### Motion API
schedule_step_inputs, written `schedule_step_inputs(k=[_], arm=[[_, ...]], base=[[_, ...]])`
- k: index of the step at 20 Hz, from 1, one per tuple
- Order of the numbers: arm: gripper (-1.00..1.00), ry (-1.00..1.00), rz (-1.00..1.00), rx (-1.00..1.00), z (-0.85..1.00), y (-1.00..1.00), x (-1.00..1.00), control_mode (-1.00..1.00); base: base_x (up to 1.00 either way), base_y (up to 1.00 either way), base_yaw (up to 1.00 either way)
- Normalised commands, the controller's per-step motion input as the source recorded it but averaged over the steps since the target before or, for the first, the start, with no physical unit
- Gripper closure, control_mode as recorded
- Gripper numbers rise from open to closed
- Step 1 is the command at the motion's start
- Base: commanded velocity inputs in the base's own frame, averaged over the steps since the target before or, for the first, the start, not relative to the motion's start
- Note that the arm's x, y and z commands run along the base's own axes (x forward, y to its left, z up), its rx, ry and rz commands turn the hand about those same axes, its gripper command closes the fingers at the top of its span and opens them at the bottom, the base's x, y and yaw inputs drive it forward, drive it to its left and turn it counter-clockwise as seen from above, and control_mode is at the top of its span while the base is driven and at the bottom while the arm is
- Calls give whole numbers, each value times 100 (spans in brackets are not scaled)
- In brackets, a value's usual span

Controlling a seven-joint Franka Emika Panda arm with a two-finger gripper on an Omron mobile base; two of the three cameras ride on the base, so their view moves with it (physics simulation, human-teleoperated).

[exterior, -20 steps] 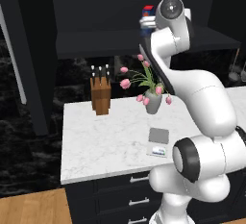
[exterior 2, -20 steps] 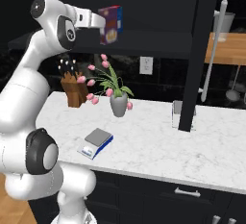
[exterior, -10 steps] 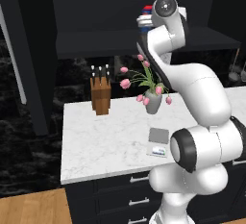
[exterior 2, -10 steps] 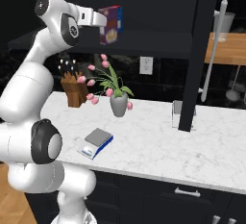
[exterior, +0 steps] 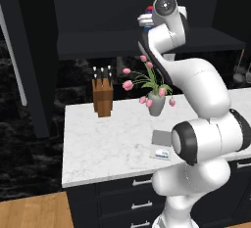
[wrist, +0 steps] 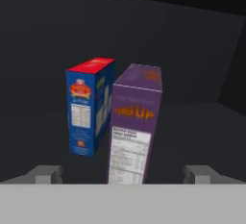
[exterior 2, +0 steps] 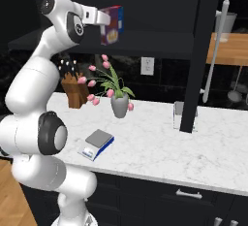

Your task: Pick the cereal and place it on the digital scale for weighing, and close the cabinet.

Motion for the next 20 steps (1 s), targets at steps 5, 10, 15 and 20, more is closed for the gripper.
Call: schedule_step_inputs(k=[5, 10, 15, 20], arm=[[-100, 0, 0, 0, 0, -8, 6, -100], [-100, 0, 0, 3, 0, -16, 16, -100], [-100, 3, 0, 3, 0, 0, 27, -100], [-100, 3, 0, 5, 0, 0, 37, -100]], base=[[0, 0, 0], [0, 0, 0], [0, 0, 0], [0, 0, 0]])
